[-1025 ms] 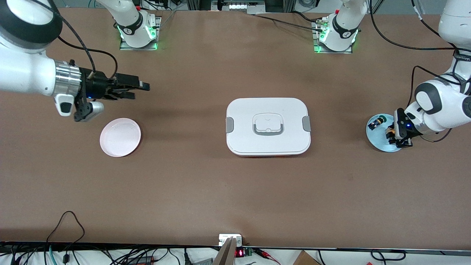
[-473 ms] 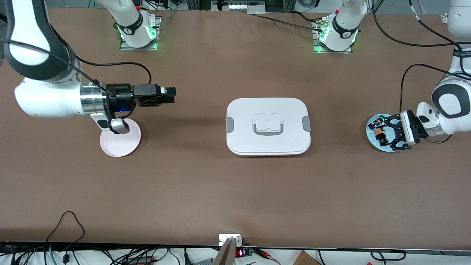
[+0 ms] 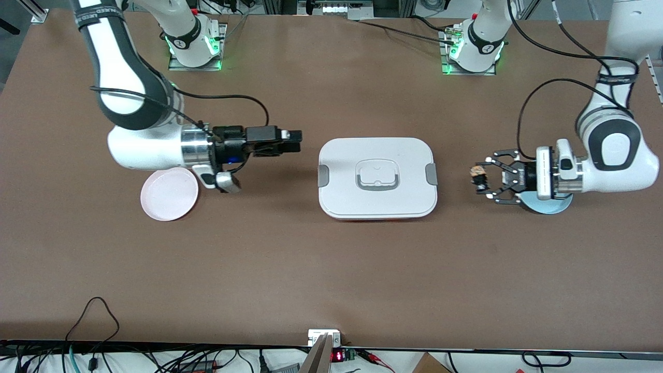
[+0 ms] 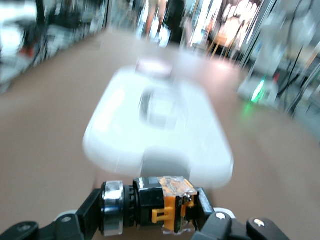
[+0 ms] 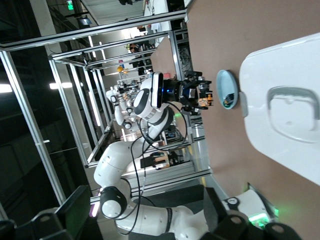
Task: Transfer orange switch to right arm and place
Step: 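Lift the switch with the left gripper while the right gripper moves toward the box, then bring the switch to the right gripper and grasp it with the right gripper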
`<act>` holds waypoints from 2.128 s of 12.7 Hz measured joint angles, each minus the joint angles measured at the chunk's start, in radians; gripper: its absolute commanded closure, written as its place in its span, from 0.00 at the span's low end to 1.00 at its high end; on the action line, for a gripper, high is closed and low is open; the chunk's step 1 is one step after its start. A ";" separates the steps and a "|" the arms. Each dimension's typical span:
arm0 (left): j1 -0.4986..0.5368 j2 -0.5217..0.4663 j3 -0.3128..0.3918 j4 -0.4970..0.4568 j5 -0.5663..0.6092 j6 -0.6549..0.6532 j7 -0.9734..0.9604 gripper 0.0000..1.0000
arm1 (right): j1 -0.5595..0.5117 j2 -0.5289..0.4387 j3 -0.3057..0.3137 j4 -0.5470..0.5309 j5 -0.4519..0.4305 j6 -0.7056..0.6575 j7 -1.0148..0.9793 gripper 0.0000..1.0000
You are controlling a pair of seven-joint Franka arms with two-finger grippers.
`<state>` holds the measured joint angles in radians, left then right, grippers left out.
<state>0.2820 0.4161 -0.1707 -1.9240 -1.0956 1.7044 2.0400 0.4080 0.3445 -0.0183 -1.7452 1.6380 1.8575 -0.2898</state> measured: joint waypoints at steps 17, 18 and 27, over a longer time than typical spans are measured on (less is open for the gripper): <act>-0.230 -0.043 -0.314 0.009 -0.734 0.260 -0.147 1.00 | 0.120 0.115 -0.002 0.012 0.223 0.013 -0.033 0.02; -0.230 -0.043 -0.314 0.009 -0.734 0.260 -0.147 1.00 | 0.121 0.114 -0.002 0.024 0.223 0.014 -0.013 0.03; -0.230 -0.043 -0.314 0.009 -0.734 0.260 -0.148 1.00 | 0.123 0.133 -0.002 0.065 0.223 0.032 0.007 0.39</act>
<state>0.0521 0.3728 -0.4848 -1.9148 -1.8293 1.9648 1.8922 0.5311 0.4775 -0.0208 -1.6798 1.8611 1.8892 -0.2827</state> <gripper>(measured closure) 0.229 0.167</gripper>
